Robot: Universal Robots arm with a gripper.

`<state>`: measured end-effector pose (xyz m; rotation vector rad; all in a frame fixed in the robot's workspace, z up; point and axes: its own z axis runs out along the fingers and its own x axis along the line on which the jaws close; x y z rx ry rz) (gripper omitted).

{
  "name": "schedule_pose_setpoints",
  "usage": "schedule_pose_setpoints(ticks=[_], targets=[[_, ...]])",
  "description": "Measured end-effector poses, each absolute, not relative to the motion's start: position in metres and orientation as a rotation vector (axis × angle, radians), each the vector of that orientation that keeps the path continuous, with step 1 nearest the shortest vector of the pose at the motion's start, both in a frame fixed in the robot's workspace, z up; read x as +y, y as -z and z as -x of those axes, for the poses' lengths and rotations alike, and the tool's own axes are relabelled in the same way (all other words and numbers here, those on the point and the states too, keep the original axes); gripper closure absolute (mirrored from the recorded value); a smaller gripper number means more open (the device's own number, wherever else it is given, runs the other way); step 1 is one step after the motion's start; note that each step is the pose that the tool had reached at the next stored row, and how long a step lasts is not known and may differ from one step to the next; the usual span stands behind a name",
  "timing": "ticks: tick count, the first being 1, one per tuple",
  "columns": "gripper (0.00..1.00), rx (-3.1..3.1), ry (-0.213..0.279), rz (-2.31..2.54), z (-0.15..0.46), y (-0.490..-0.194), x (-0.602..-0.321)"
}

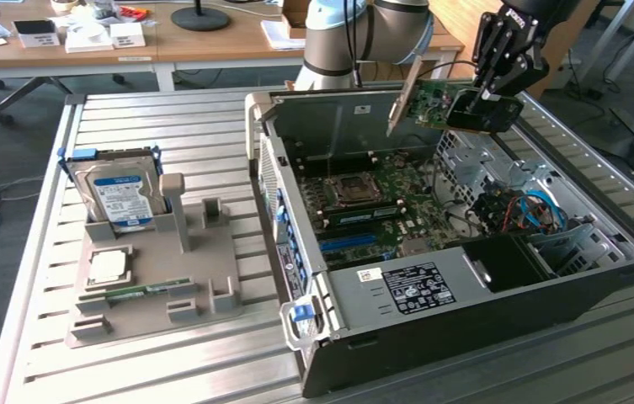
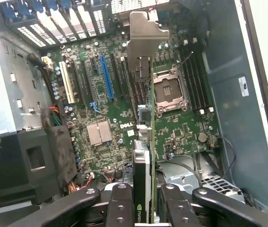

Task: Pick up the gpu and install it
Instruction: 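Insert the gpu into the slot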

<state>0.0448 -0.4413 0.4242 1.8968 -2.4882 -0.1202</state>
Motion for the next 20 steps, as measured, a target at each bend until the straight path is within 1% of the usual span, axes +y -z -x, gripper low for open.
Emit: schedule_pose_setpoints(ticks=[20], targets=[[0.73,-2.408,0.119,-1.993,-0.0448,-0.4242,-0.4413]])
